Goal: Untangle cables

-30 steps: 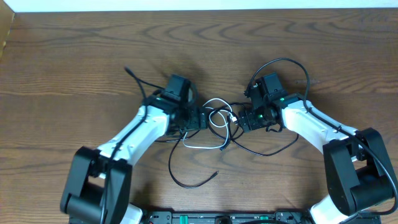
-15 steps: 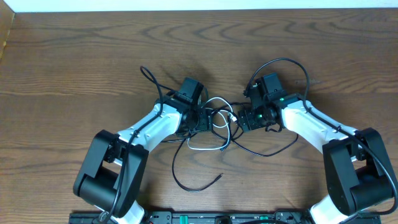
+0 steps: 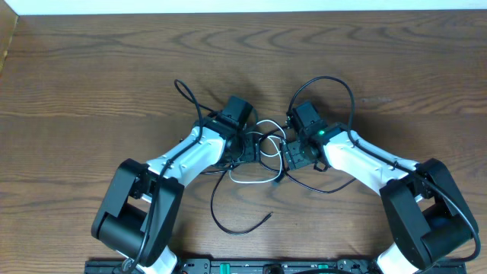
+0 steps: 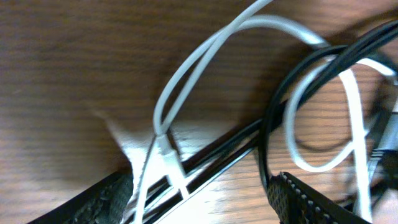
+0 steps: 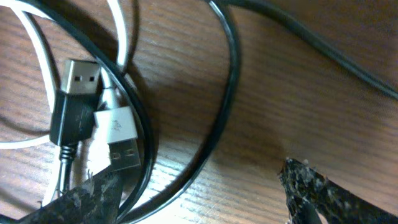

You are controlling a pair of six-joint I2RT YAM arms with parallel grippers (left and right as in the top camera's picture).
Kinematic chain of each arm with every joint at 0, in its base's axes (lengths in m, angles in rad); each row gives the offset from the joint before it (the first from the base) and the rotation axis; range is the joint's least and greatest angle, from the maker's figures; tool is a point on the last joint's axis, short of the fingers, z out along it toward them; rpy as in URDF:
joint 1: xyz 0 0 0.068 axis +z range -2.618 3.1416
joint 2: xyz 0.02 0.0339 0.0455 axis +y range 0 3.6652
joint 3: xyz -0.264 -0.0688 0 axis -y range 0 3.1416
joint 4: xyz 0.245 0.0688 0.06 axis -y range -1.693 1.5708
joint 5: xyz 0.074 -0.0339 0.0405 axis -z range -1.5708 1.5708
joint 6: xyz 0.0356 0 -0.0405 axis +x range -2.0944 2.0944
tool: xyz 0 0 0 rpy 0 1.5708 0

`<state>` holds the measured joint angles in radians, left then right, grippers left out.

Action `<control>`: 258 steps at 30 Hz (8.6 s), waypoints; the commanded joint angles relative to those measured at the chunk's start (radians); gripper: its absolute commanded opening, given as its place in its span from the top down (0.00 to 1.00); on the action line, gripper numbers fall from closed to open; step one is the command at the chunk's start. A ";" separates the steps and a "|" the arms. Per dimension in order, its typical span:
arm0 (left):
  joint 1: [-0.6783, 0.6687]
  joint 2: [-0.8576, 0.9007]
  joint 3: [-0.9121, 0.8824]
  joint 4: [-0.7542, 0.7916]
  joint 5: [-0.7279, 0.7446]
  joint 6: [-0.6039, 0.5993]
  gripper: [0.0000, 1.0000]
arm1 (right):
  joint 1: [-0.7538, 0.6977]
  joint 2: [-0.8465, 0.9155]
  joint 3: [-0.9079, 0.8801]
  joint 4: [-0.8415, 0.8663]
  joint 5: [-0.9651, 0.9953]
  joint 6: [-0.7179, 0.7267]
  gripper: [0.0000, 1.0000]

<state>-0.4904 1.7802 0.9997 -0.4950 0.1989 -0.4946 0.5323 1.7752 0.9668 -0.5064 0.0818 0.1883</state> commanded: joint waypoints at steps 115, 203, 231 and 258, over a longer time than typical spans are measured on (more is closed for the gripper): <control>0.663 -0.074 -0.105 -0.226 0.126 0.194 0.41 | -0.325 0.017 -0.022 -0.053 -0.336 -0.048 0.01; 0.655 -0.067 -0.159 0.047 0.500 0.182 0.78 | -0.321 0.017 -0.022 -0.050 -0.336 -0.048 0.01; 0.735 -0.531 -0.190 0.454 1.275 -0.385 0.93 | -0.321 0.017 -0.022 -0.047 -0.336 -0.047 0.01; 0.736 -0.856 -0.190 1.653 1.074 -1.157 0.93 | -0.326 -0.033 0.002 -0.038 -0.859 -0.288 0.01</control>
<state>0.2413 0.9207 0.8055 1.1492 1.2308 -1.6459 0.2008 1.7561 0.9726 -0.5419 -0.4801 0.0444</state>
